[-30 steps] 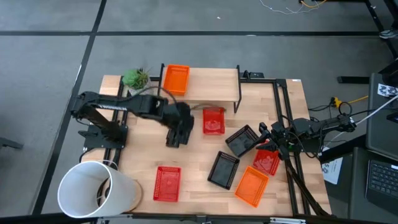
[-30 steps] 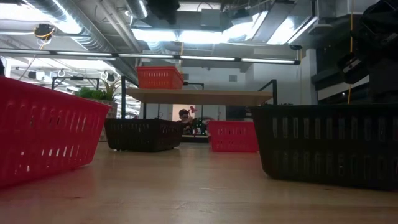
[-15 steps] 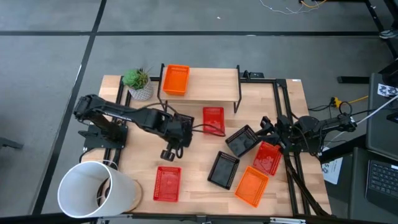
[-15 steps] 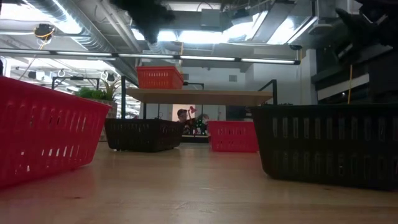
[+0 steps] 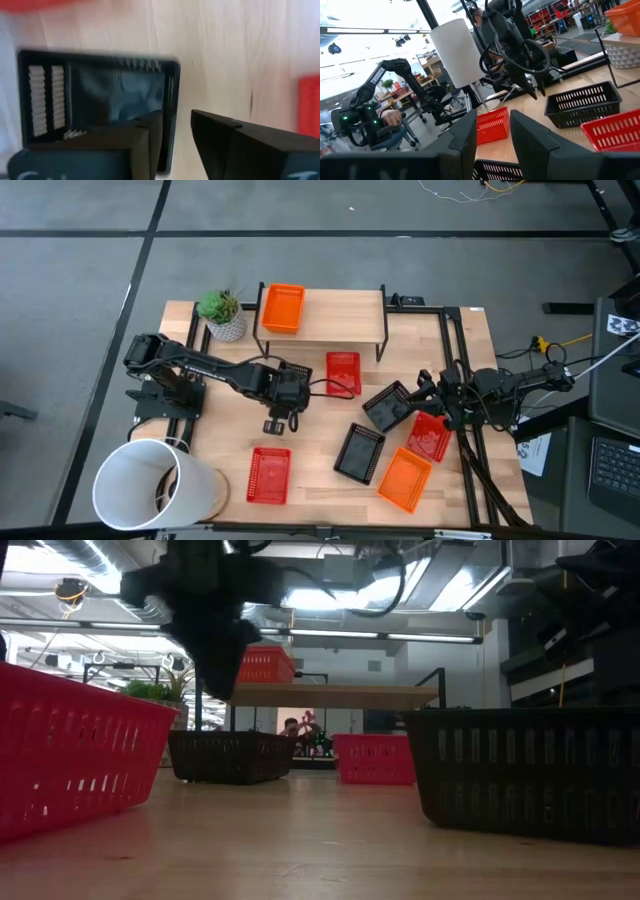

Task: Stack baskets on shelf by color
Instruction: Put the top left black bin on the shelf

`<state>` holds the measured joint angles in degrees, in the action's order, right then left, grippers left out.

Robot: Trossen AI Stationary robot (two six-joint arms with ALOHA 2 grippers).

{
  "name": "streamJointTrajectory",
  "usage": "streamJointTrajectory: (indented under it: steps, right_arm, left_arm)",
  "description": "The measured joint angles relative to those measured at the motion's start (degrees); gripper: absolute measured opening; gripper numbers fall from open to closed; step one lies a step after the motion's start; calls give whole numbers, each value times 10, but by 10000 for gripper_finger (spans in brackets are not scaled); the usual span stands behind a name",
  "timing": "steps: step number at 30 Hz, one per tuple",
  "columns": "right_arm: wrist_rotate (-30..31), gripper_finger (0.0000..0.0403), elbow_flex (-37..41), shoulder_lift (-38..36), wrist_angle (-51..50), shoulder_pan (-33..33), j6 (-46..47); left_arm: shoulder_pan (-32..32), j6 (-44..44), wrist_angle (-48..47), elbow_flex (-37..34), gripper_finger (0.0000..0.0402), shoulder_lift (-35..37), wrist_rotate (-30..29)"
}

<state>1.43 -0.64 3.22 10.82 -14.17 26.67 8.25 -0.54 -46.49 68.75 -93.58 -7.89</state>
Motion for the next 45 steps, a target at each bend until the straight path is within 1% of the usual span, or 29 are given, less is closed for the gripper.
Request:
streamJointTrajectory:
  steps: [3, 6, 13, 18, 22, 25, 27, 29, 30, 31, 34, 39, 41, 43, 45]
  right_arm:
    - [0, 117, 0, 2, -1, 0, 0]
    - [0, 117, 0, 2, -2, 0, 0]
    - [0, 117, 0, 2, -1, 0, 1]
    - [-1, 117, 0, 2, -1, 0, 4]
    - [-20, 117, 0, 2, -3, 0, 32]
    - [-39, 117, 0, 2, -4, 0, 30]
    - [-40, 117, 0, 2, -4, 0, 29]
    - [-41, 117, 0, 2, -4, 0, 31]
    - [-41, 117, 0, 2, -4, 0, 31]
    - [-41, 117, 0, 2, -4, 0, 31]
    - [-41, 117, 0, 2, -5, 0, 32]
    - [-41, 117, 0, 2, -5, 0, 32]
    - [-41, 117, 0, 2, -5, 0, 32]
    - [-41, 117, 0, 2, -5, 0, 32]
    - [-41, 117, 0, 2, -5, 0, 32]
  left_arm:
    - [0, 0, 4, -17, 114, 0, -2]
    - [0, -2, 24, -47, 121, 0, -1]
    - [-4, -16, 90, -81, 122, 0, -6]
    - [-5, -15, 140, -119, 120, 0, -6]
    - [-5, -15, 167, -147, 120, 0, -15]
    - [-4, -13, 171, -150, 111, 0, -37]
    - [-2, -15, 169, -148, 84, 0, -35]
    - [-2, -15, 165, -139, 38, 0, -18]
    - [-2, -15, 166, -133, 20, 0, -11]
    - [-2, -14, 164, -127, 12, 0, -4]
    - [10, -15, 131, -91, 4, 0, -1]
    - [42, -15, 25, 17, 2, 0, 5]
    - [53, -19, -3, 63, 2, 0, 4]
    - [59, -55, -13, 106, 2, 1, 4]
    - [57, -117, -6, 147, 1, 1, -7]
